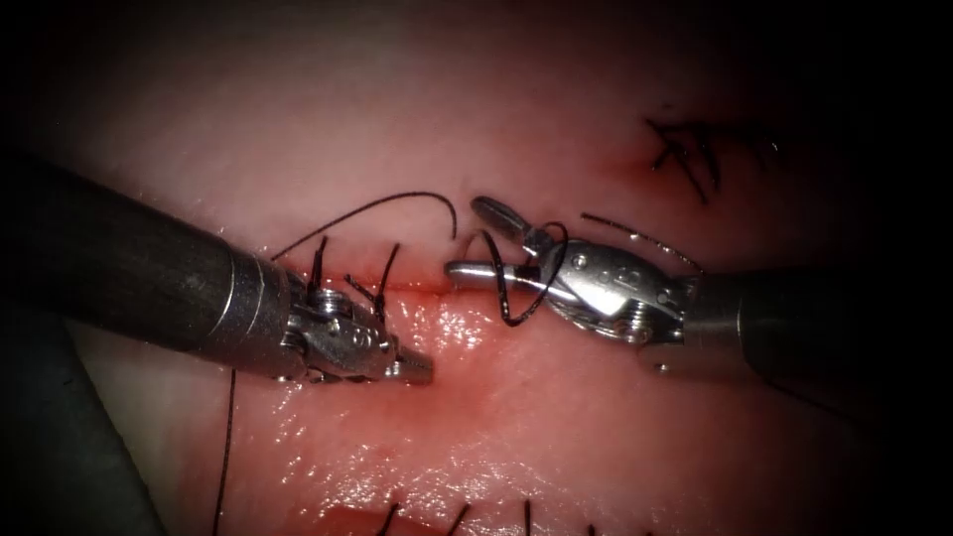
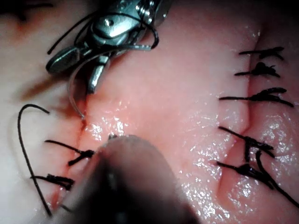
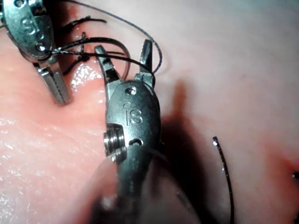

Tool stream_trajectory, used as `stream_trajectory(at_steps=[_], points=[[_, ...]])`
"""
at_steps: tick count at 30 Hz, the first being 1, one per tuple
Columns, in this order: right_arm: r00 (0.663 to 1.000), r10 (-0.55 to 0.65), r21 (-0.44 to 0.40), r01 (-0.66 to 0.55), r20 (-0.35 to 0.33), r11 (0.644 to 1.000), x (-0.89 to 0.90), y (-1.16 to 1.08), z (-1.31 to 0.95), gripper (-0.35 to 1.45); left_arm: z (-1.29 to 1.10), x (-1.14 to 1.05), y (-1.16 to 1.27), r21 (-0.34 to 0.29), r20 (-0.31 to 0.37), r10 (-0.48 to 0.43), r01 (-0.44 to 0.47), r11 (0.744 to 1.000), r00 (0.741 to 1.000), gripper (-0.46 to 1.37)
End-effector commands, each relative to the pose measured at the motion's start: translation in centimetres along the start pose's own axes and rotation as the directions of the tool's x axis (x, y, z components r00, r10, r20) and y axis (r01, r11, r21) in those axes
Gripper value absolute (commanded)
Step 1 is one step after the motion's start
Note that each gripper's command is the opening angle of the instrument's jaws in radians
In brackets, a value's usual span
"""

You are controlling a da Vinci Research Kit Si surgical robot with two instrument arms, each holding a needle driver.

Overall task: Wound Closure
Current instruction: Use the right gripper to throw the needle through the bottom of the wound

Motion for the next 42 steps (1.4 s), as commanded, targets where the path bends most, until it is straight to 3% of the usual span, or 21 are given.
stream_trajectory(at_steps=[1, 12, 18, 22, 29, 31, 32, 33, 35, 42], points=[[1.0, -0.007, 0.016, 0.007, -0.012, 1.0, 0.04, 0.01, 0.0, 1.17, 0.0, -0.01, 0.0, -0.011, -0.001, 0.001, -0.001, 1.0, 1.0, -0.35], [0.996, -0.08, 0.057, 0.082, -0.039, 0.995, 0.11, 0.02, 0.0, 1.24, 0.0, -0.02, 0.0, -0.013, -0.001, -0.002, 0.002, 1.0, 1.0, -0.35], [0.991, -0.118, 0.089, 0.123, -0.055, 0.988, 0.14, -0.03, -0.02, 1.17, 0.0, -0.02, 0.0, -0.014, -0.001, -0.001, 0.001, 1.0, 1.0, -0.35], [0.98, -0.182, 0.114, 0.19, -0.075, 0.975, 0.21, -0.09, -0.04, 0.96, 0.0, -0.01, 0.0, -0.014, -0.002, -0.007, 0.007, 1.0, 1.0, -0.35], [0.958, -0.272, 0.113, 0.281, -0.09, 0.953, 0.33, -0.07, -0.02, 0.86, 0.0, -0.01, 0.0, -0.015, -0.002, -0.007, 0.007, 1.0, 1.0, -0.35], [0.957, -0.276, 0.113, 0.285, -0.091, 0.952, 0.35, -0.06, -0.02, 0.75, -0.01, -0.01, 0.0, -0.015, -0.002, -0.007, 0.007, 1.0, 1.0, -0.35], [0.954, -0.286, 0.113, 0.295, -0.092, 0.949, 0.36, -0.05, -0.02, 0.57, -0.01, -0.01, 0.0, -0.015, -0.002, -0.007, 0.007, 1.0, 1.0, -0.35], [0.952, -0.29, 0.115, 0.299, -0.094, 0.947, 0.37, -0.03, -0.03, 0.09, -0.01, -0.01, 0.0, -0.015, -0.002, -0.007, 0.007, 1.0, 1.0, -0.35], [0.953, -0.288, 0.115, 0.298, -0.096, 0.948, 0.38, -0.02, -0.03, -0.34, -0.01, -0.01, 0.0, -0.015, -0.002, -0.007, 0.007, 1.0, 1.0, -0.35], [0.954, -0.299, 0.213, 0.289, 0.018, 0.934, 0.39, -0.02, -0.03, -0.35, -0.01, -0.01, 0.0, -0.015, -0.002, -0.012, 0.012, 1.0, 1.0, -0.35]])
